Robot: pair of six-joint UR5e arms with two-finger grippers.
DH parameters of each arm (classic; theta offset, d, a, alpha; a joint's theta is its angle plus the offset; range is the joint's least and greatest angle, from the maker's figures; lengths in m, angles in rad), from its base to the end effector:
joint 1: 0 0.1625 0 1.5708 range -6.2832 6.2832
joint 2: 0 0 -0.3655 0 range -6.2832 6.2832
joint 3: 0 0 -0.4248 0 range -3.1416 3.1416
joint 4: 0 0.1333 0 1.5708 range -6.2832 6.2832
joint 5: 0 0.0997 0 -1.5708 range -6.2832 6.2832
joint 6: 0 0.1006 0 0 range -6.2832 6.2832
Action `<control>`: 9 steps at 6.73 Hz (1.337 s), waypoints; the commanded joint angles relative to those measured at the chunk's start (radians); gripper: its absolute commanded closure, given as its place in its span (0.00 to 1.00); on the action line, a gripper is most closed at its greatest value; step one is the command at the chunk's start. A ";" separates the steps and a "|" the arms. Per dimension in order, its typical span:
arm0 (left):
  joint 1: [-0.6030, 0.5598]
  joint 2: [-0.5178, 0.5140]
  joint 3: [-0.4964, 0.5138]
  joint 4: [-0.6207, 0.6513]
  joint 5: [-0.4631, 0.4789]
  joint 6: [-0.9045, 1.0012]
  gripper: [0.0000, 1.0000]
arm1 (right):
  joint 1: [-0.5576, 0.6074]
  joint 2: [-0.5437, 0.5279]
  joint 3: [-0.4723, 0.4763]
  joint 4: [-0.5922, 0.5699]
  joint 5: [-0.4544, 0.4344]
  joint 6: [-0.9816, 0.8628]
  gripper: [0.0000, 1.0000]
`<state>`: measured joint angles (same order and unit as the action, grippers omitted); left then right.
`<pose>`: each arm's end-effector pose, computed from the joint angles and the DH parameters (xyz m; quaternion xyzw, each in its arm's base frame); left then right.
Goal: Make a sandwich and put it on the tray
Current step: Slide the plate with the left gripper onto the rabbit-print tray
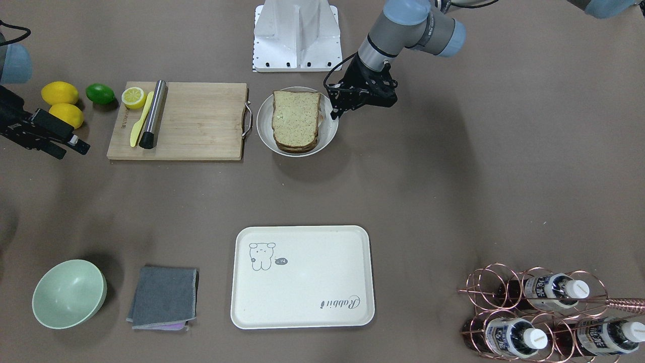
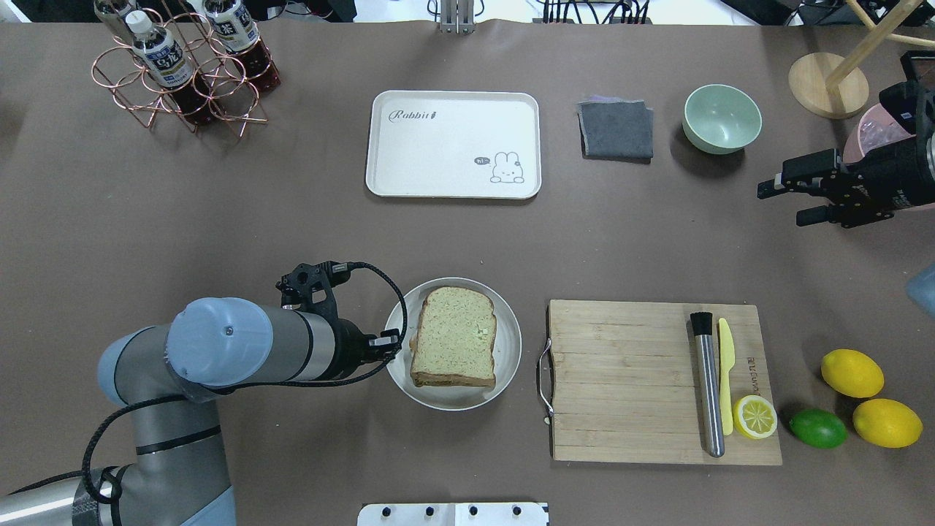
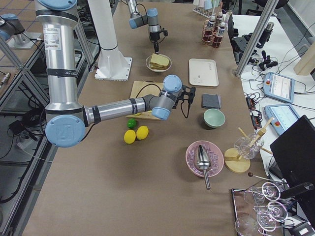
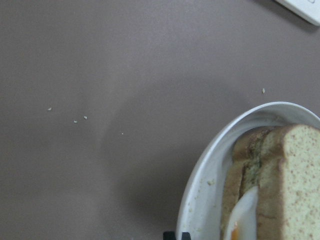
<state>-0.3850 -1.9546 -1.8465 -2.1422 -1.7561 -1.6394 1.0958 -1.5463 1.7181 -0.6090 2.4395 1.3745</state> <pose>0.5121 -0.3313 0.1801 0.0160 0.5796 -0.1308 0.8042 -0.1915 -0.4959 0.3925 0.0098 -0.6026 0.1292 0.7874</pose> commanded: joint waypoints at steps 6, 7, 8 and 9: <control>-0.258 -0.324 0.404 -0.001 -0.026 -0.220 1.00 | -0.008 0.006 -0.009 0.002 -0.004 -0.002 0.00; -0.279 -0.378 0.496 -0.013 -0.026 -0.247 1.00 | -0.011 0.012 -0.020 0.000 -0.004 -0.002 0.00; -0.294 -0.420 0.577 -0.042 -0.023 -0.252 1.00 | -0.013 0.015 -0.021 0.000 -0.013 -0.002 0.00; -0.308 -0.441 0.648 -0.088 -0.022 -0.254 1.00 | -0.014 0.020 -0.023 0.000 -0.017 -0.002 0.00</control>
<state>-0.6764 -2.3621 -1.2819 -2.1893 -1.7798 -1.8876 1.0833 -1.5311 1.6976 -0.6088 2.4280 1.3729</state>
